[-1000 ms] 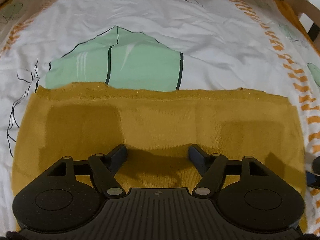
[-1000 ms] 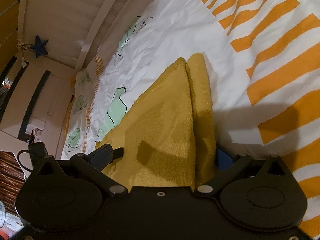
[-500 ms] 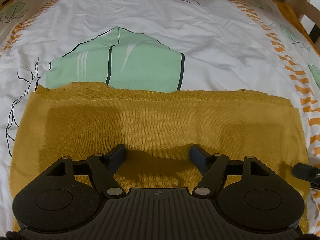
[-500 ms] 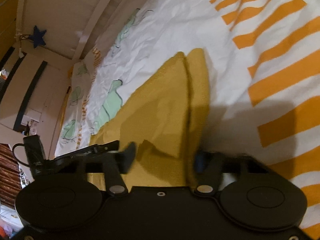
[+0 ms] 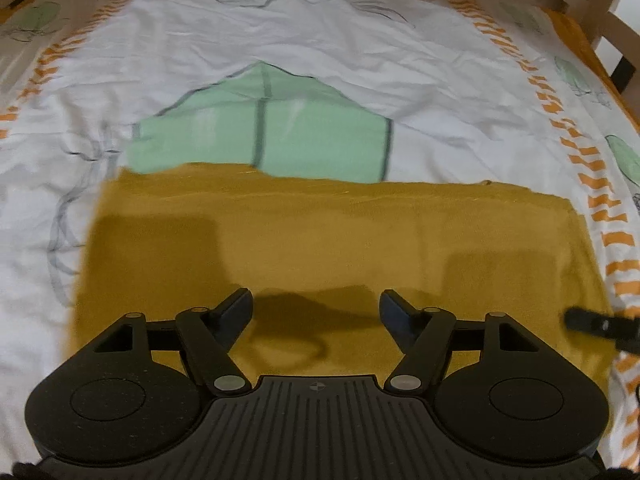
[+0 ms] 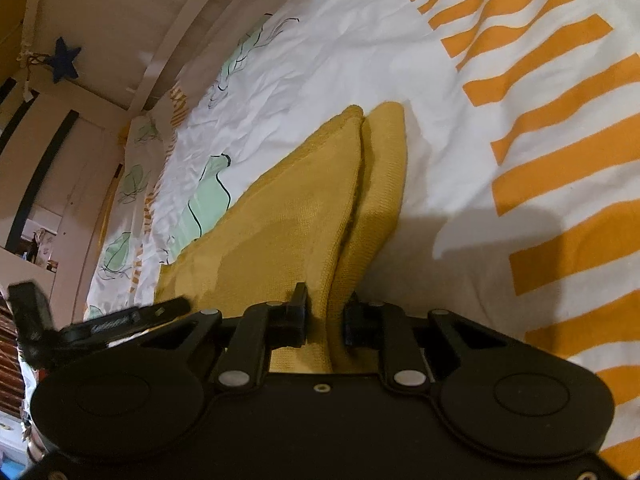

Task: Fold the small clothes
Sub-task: 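Close the right gripper on the sweater side edge, then lift the held edge and fold it over the sweater with the right gripper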

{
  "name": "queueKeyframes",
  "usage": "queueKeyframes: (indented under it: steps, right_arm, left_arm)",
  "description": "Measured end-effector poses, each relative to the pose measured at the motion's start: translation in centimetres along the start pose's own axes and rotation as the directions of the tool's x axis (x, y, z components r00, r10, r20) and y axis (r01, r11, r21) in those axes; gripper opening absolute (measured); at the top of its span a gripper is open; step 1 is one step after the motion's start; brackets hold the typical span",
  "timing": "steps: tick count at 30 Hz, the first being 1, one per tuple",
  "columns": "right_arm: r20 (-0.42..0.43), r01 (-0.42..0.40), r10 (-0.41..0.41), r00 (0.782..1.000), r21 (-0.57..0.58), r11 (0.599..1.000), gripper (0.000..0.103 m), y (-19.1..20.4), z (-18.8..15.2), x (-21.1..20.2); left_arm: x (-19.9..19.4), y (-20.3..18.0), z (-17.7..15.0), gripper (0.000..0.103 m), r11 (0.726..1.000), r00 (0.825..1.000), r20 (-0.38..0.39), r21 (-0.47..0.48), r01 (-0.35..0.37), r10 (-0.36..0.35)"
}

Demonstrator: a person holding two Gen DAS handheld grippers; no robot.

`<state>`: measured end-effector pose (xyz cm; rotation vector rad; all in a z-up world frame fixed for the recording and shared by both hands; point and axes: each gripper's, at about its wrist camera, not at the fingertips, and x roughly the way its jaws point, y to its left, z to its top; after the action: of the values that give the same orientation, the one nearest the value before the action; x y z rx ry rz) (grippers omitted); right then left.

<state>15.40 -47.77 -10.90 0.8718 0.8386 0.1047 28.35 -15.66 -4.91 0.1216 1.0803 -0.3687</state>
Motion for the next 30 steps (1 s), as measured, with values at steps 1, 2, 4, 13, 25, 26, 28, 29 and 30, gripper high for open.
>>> queueKeyframes:
  steps: [1, 2, 4, 13, 25, 26, 28, 29, 30]
  right_arm:
    - [0.002, 0.008, -0.008, 1.000, -0.009, 1.000, 0.026, 0.2, 0.0, 0.0]
    - [0.004, 0.014, -0.014, 1.000, -0.016, 1.000, 0.026, 0.4, 0.0, 0.1]
    - [0.008, 0.028, -0.028, 1.000, -0.027, 0.999, 0.026, 0.7, -0.1, 0.1]
    - [0.044, 0.086, -0.083, 0.996, -0.085, 0.993, 0.026, 2.2, -0.7, 0.0]
    - [0.092, 0.127, -0.123, 0.988, -0.031, 0.991, 0.032, 2.1, -1.7, 0.4]
    - [0.089, 0.137, -0.133, 0.987, -0.033, 0.990, 0.032, 2.4, -1.7, 0.4]
    - [0.090, 0.159, -0.156, 0.984, -0.031, 0.987, 0.029, 2.8, -1.6, 0.3]
    - [0.093, 0.171, -0.168, 0.981, -0.027, 0.985, 0.027, 3.2, -1.5, 0.2]
    - [0.096, 0.180, -0.176, 0.980, -0.028, 0.983, 0.026, 3.5, -1.5, 0.1]
  left_arm:
    - [-0.5, 0.7, -0.2, 0.069, 1.000, 1.000, 0.001, 0.000, -0.001, 0.001]
    - [-1.1, 1.6, -0.6, 0.069, 1.000, 1.000, 0.002, -0.003, -0.003, 0.003]
    - [-2.2, 3.4, -1.2, 0.069, 1.000, 1.000, 0.002, -0.012, -0.005, 0.005]
    - [-4.7, 10.4, -2.9, 0.069, 0.997, 0.997, 0.044, -0.055, -0.059, 0.061]
    - [-3.9, 12.7, -2.1, 0.069, 0.997, 0.999, 0.051, -0.077, 0.010, -0.007]
    - [-4.0, 12.9, -1.9, 0.069, 0.997, 0.999, 0.054, -0.081, 0.009, -0.005]
    - [-3.9, 13.1, -1.7, 0.069, 0.996, 0.999, 0.053, -0.089, 0.013, -0.008]
    - [-3.9, 13.2, -1.6, 0.069, 0.996, 0.999, 0.048, -0.089, 0.015, -0.011]
    - [-3.9, 13.2, -1.6, 0.069, 0.996, 0.999, 0.044, -0.084, 0.013, -0.010]
